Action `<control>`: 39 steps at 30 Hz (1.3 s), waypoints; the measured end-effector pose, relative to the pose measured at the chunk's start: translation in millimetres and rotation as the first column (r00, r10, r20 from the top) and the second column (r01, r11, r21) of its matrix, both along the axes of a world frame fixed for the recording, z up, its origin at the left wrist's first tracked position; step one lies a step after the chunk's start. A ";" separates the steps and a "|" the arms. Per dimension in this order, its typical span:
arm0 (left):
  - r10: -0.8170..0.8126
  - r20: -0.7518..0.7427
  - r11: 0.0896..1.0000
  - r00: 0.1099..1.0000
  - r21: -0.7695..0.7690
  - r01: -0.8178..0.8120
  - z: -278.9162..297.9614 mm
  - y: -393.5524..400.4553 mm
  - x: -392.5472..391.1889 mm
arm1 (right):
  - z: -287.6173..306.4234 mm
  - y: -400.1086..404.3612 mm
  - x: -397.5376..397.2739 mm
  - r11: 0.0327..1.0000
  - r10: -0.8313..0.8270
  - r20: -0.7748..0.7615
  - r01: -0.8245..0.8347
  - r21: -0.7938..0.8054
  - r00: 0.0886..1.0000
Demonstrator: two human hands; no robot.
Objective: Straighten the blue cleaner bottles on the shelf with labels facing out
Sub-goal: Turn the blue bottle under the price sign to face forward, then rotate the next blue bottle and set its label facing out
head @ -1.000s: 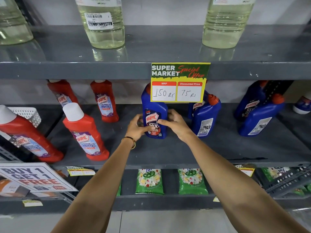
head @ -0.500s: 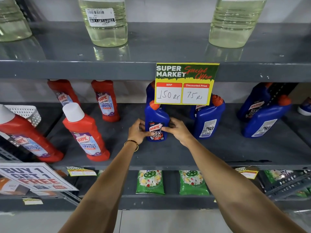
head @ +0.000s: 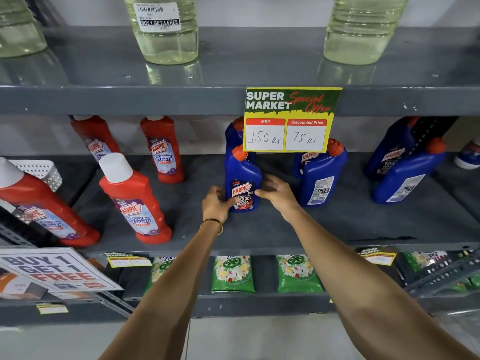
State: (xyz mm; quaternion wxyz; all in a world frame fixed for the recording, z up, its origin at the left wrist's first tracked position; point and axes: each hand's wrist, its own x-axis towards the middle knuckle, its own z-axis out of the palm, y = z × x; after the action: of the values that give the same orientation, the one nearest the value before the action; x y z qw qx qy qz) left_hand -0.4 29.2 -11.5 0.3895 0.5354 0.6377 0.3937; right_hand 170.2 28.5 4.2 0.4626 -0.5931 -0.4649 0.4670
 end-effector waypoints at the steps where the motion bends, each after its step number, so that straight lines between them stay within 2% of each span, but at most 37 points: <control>1: 0.010 -0.006 1.000 1.000 -0.006 -0.010 -0.5 -3.4 1.1 | -1.4 -2.1 1.9 0.998 -0.057 0.018 0.057 -0.024 0.998; 4: -0.014 -0.040 1.000 0.999 0.000 0.014 -4.0 -15.3 5.0 | -7.9 -12.1 8.8 0.981 -0.183 0.059 0.186 -0.050 0.981; 11: 0.014 -0.038 1.000 0.999 0.017 -0.014 -12.4 -49.7 28.3 | -24.8 -54.6 30.7 0.946 -0.317 0.076 0.321 -0.048 0.946; 14: -0.032 -0.057 0.999 0.998 0.011 0.032 -13.5 -58.7 51.2 | -24.5 -67.0 48.9 0.911 -0.403 0.122 0.410 -0.039 0.907; 17: -0.103 0.004 0.995 0.995 0.003 0.102 -8.3 -55.7 78.0 | -18.7 -72.1 73.1 0.873 -0.483 0.146 0.487 0.012 0.863; 20: -0.159 0.049 0.987 0.986 0.001 0.159 2.1 -42.4 108.5 | -12.9 -69.3 102.9 0.865 -0.499 0.129 0.501 0.017 0.857; 25: -0.188 0.067 0.982 0.980 0.023 0.187 8.1 -19.0 151.4 | -9.4 -51.1 142.3 0.906 -0.420 0.076 0.422 -0.022 0.905; 31: -0.275 0.015 0.961 0.961 0.011 0.275 4.9 6.2 188.3 | -3.6 -17.4 186.8 0.991 -0.136 0.067 0.137 -0.009 0.989; 34: -0.272 0.053 0.962 0.961 -0.003 0.273 2.7 11.5 195.6 | -2.2 -9.5 194.6 1.000 0.018 0.081 -0.019 0.015 0.997; 39: -0.228 0.083 0.974 0.970 0.008 0.228 4.7 11.5 201.3 | 0.2 -4.2 199.0 0.993 0.116 0.056 -0.117 0.023 0.992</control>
State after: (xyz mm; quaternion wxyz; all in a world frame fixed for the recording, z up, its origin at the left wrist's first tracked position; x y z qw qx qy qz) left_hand 200.9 40.7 -6.7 0.4588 0.5880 0.5554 0.3679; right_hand 369.1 24.4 4.4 0.4293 -0.5714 -0.5173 0.4707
